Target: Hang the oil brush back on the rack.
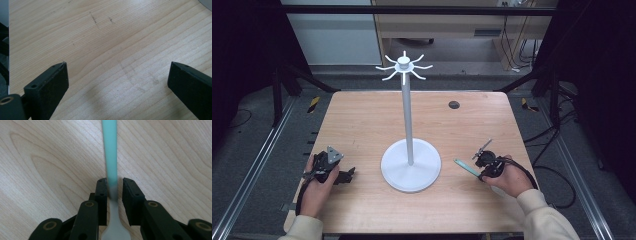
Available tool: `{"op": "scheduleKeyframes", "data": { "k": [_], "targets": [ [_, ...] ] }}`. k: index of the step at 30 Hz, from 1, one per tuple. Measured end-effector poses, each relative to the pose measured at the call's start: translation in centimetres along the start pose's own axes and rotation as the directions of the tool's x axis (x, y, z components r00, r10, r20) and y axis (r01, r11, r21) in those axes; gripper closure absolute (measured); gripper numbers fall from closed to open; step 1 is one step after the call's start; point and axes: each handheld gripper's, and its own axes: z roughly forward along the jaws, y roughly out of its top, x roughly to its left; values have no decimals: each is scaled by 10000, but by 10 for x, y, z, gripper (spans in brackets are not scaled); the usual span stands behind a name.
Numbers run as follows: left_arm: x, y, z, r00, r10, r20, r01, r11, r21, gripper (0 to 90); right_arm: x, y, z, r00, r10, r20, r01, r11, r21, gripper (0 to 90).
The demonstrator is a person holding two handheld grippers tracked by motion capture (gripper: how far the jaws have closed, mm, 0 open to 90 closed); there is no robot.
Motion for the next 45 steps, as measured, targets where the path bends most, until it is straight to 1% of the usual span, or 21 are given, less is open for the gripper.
{"op": "scheduleKeyframes", "data": {
  "k": [3, 6, 8, 10, 16, 20, 21, 23, 25, 27, 31, 34, 38, 43, 44, 45],
  "targets": [
    [0, 0, 0, 10000, 9, -2, -9, 10000, 7, 29, 1, 1, 1, 10000, 96, -24, -96, 9999, 131, 764],
    [0, 0, 0, 10000, 8, 3, -8, 10000, 5, 29, 0, 1, 2, 9999, -153, -24, 153, 9998, 116, 776],
    [0, 0, 0, 10000, 14, 0, -14, 10000, 4, 29, 1, 2, 2, 10000, -22, -73, 23, 9999, 163, 787],
    [0, 0, 0, 10000, 11, -7, -11, 10000, 3, 29, 2, 3, 2, 10000, -8, -91, 9, 9998, 207, 798],
    [0, 0, 0, 10000, 7, -4, -7, 10000, 2, 29, 2, 3, 2, 9998, -186, -19, 186, 9995, 259, 822],
    [0, 0, 0, 10000, 15, -3, -15, 10000, 10, 29, 2, 3, 0, 9998, -214, -40, 215, 9994, 269, 824],
    [0, 0, 0, 10000, 20, -5, -20, 10000, 17, 29, 2, 2, -2, 9998, -185, -71, 186, 9997, 138, 825],
    [0, 0, 0, 10000, 16, 0, -16, 10000, 20, 29, 2, 2, -3, 9999, -160, -65, 160, 9998, 67, 825],
    [0, 0, 0, 10000, 11, -1, -11, 10000, 13, 29, 1, 2, -7, 9997, -252, -3, 252, 9997, -49, 826],
    [0, 0, 0, 10000, 18, 1, -18, 10000, 11, 29, 1, 3, -11, 9999, -151, 34, 151, 9998, -120, 826],
    [0, 0, 0, 10000, 13, 2, -13, 10000, 8, 29, -2, 4, -18, 9998, -139, 124, 143, 9995, -291, 827],
    [0, 0, 0, 10000, 1, -1, -1, 10000, 5, 29, -3, 5, -24, 9996, 79, 263, -65, 9986, -518, 827],
    [0, 0, 0, 10000, 12, -9, -12, 10000, 12, 29, -5, 6, -34, 9990, 222, 391, -184, 9954, -937, 827],
    [0, 0, 0, 10000, 7, -7, -7, 10000, 7, 29, -6, 8, -45, 9978, 368, 554, -281, 9882, -1508, 827],
    [1, 0, 0, 10000, 5, -7, -5, 10000, 6, 29, -6, 8, -47, 9975, 469, 525, -380, 9865, -1593, 827],
    [1, 0, 0, 10000, 6, -5, -6, 10000, 9, 29, -7, 9, -49, 9977, 408, 550, -311, 9853, -1681, 827]
  ]
}}
